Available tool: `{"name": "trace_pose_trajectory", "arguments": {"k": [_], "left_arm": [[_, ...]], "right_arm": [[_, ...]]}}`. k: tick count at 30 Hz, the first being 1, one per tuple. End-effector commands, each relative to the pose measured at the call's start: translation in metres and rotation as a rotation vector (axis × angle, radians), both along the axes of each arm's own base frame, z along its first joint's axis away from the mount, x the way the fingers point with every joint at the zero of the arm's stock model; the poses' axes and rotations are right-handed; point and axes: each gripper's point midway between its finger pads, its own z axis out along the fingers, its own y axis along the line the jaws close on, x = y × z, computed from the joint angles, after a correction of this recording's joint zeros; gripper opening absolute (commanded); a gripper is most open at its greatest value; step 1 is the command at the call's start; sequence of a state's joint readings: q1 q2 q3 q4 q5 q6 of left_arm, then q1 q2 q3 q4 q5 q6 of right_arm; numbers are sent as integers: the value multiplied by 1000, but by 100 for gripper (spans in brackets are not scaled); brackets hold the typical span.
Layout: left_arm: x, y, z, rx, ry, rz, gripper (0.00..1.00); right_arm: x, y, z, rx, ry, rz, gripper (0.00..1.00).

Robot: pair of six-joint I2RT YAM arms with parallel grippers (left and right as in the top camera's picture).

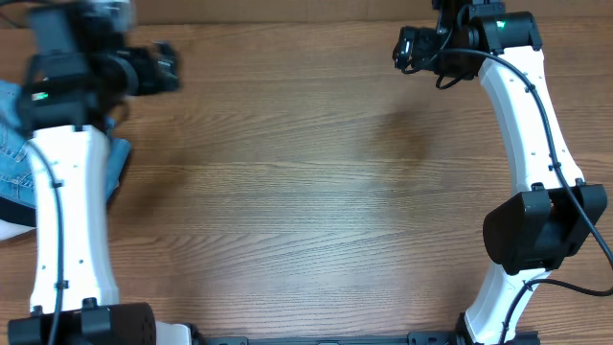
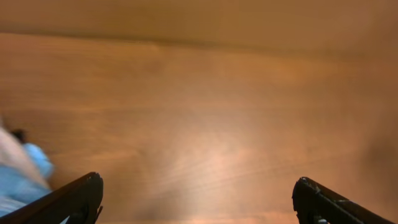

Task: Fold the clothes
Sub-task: 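Release the jeans and pull the left gripper back from the stack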

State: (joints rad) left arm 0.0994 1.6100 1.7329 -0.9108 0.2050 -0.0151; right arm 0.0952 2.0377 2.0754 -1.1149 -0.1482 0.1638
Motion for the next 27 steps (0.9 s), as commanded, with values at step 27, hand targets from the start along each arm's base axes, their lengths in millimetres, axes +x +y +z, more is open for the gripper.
{"name": "trace_pose_trajectory", "arguments": {"k": [27], "left_arm": [[-201,-35,47,95,-285,-106,100]], "right_arm": [[-149,-50,114,-22,-231,-171,99]]}}
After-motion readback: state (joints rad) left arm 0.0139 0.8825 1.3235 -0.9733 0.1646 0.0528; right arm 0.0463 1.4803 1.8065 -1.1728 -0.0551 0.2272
